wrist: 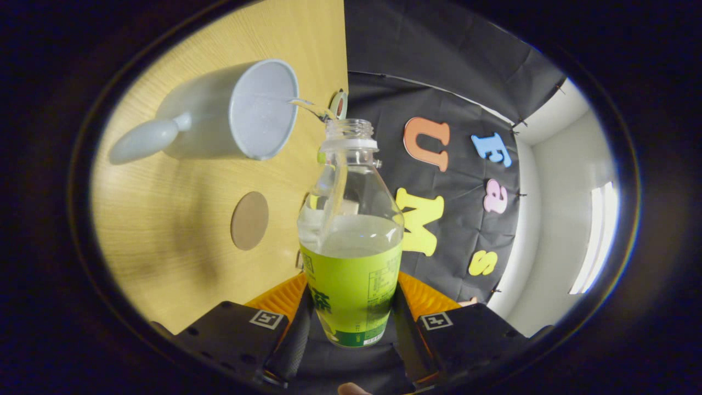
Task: Take the bottle from table, then pour the juice into the cup, finally place the bottle on the coaster
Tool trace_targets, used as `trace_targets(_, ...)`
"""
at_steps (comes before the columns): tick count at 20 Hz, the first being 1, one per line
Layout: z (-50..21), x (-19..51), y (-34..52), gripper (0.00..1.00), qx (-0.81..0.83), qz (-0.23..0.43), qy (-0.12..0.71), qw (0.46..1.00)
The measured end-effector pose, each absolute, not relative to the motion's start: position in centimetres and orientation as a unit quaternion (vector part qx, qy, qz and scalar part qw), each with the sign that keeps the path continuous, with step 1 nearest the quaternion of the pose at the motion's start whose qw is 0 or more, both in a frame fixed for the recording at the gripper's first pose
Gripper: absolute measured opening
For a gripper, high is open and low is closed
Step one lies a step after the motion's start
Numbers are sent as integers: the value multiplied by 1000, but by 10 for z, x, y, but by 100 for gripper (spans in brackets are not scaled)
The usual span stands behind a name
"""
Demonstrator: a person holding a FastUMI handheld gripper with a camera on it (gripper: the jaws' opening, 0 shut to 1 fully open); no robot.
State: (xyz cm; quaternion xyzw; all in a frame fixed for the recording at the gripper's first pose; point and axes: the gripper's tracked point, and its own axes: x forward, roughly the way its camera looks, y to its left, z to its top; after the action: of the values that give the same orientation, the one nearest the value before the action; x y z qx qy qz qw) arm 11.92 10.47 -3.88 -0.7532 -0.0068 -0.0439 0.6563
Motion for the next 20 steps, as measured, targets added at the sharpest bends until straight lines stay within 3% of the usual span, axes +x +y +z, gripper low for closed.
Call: trace_targets(20, -5, 113, 106, 76, -784, -61, -24, 617)
